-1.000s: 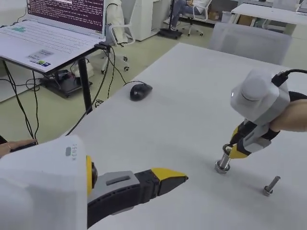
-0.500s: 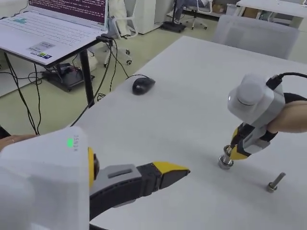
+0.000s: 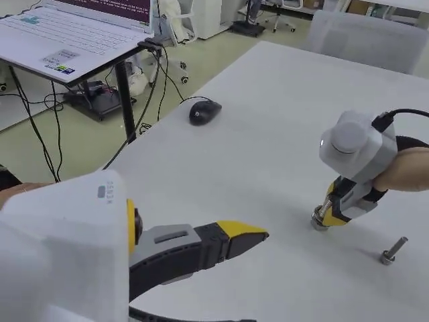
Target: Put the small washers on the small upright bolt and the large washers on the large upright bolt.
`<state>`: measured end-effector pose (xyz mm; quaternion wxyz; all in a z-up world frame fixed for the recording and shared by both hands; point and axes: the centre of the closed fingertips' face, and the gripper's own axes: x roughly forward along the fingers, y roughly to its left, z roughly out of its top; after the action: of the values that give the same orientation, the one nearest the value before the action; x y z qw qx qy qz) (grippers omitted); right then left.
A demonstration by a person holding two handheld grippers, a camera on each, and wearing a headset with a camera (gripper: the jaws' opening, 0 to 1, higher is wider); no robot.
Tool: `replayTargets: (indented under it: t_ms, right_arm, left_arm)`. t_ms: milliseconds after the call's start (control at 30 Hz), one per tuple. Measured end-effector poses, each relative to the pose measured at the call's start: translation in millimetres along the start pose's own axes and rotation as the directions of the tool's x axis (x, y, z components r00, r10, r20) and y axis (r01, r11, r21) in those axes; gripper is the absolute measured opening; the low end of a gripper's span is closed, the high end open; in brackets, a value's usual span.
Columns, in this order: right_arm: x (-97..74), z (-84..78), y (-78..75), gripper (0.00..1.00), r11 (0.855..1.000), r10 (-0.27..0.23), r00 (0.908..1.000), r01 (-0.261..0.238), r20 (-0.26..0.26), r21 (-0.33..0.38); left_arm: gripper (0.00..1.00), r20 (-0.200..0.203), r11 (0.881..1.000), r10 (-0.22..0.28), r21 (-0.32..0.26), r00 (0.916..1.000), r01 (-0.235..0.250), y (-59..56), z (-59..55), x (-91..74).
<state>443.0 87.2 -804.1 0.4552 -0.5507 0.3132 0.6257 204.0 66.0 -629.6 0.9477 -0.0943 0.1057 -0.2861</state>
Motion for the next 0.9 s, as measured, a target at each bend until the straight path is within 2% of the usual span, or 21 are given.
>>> replayTargets:
  t_ms: [333,433,667,733,800,900]
  right_arm:
    - [4.5,-1.4,3.3,0.24,1.0,0.018,0.9998,-0.018,0.011,0.004]
    - [0.5,1.4,2.7,0.25,1.0,0.015,0.9994,-0.015,0.032,0.014]
    - [-20.2,1.2,7.1,0.26,0.999,-0.021,0.9958,0.017,0.089,0.047]
    - [-29.3,-4.2,11.0,0.26,0.998,-0.043,0.9939,0.037,0.101,0.059]
    - [-36.5,-6.9,13.8,0.26,0.996,-0.063,0.9908,0.054,0.12,0.077]
    - [-53.5,-12.2,22.0,0.26,0.989,-0.109,0.9804,0.091,0.164,0.118]
  left_arm:
    - [0.57,-0.002,1.0,-0.002,-0.005,1.0,0.002,2.0,-0.5,1.8]
    - [0.57,-0.006,1.0,-0.003,-0.004,1.0,0.003,2.3,-1.2,1.8]
    - [0.57,-0.009,1.0,-0.011,0.005,0.9999,0.011,1.8,-0.8,1.5]
    - [0.57,-0.008,1.0,-0.019,0.01,0.9998,0.019,0.3,0.0,1.6]
    - [0.57,-0.007,1.0,-0.025,0.013,0.9997,0.025,-0.6,0.5,2.1]
    - [0.57,-0.017,0.999,-0.041,0.024,0.999,0.041,-3.0,1.0,3.4]
